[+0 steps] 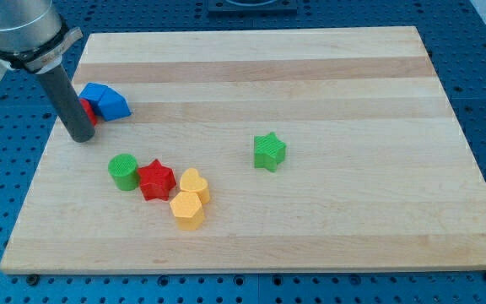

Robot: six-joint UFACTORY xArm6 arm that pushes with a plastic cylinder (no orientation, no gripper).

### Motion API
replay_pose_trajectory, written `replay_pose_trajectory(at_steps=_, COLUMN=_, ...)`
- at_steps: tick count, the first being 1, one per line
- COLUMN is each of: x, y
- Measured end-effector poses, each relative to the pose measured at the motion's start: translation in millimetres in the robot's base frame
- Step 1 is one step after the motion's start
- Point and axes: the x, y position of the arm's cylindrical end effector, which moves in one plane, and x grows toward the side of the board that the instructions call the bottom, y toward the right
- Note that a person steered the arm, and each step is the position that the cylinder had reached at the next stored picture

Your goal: Slide green circle below the blue triangle

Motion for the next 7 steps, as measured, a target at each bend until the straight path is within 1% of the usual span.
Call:
replay_pose_trajectory(at_steps=1, x=42, y=-8)
replay_pose_trajectory(at_steps=2, x=95, y=8)
replay_pose_trajectory(at_steps=3, x=108, y=59)
replay_pose_trajectory(at_steps=4, x=106, y=85)
replay_pose_trajectory(at_steps=5, x=92, y=84)
replay_pose_trajectory(at_steps=6, x=67, y=81)
replay_pose_trajectory(at_steps=7, x=42, y=65)
